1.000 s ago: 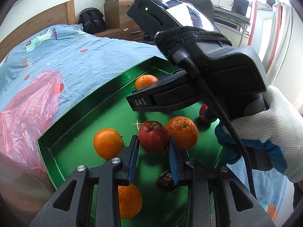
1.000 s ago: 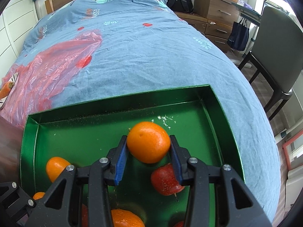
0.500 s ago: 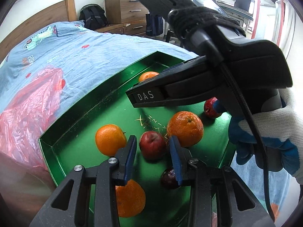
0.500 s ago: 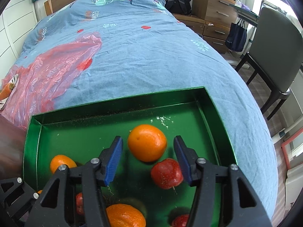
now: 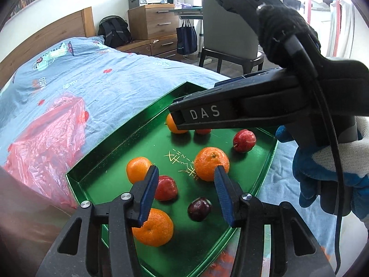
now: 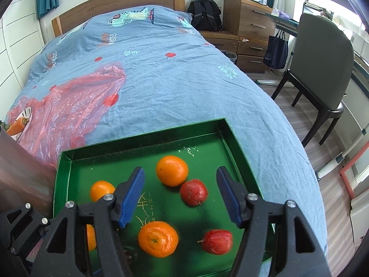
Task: Organize fruits
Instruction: 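Open both tools to release the apple and tangerine into the tray, then withdraw both tools from the tray back toward the pear and plum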
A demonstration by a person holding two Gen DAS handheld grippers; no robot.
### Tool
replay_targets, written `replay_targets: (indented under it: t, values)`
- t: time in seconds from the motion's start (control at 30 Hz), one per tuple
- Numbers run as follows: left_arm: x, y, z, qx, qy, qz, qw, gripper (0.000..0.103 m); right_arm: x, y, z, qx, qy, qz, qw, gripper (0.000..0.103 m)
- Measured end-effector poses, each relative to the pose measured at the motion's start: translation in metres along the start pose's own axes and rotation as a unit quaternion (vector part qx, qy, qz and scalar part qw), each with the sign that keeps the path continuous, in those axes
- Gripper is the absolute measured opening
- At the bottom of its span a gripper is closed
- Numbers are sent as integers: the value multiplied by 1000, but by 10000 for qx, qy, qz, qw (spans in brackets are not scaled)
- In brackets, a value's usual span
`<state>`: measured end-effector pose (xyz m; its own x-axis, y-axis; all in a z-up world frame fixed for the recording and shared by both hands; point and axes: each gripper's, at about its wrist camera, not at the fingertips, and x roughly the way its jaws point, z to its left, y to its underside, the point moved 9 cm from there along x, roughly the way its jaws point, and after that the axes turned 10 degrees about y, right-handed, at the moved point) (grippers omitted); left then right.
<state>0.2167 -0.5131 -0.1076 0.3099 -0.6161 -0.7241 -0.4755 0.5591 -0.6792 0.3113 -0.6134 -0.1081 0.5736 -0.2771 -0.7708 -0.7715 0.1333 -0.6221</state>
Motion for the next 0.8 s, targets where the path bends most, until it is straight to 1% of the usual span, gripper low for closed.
replay_targets:
  t: [0.23,0.4,0.57,0.8]
  values:
    - [-45,0,-14,84,98,-211,9997,49,-41,13,-6,126,102,-103,9998,103]
    - [-83,5,-26,192,74,-340,9992,50,-75,29,-5,122,192,-145,9996,103]
    - [-123,17,-28,123,27,-457,9989,54,-110,50,5,136,167,-188,9996,103]
    - [-170,48,-17,-4,-231,-517,9984,56,-156,83,40,57,-10,-214,9998,103]
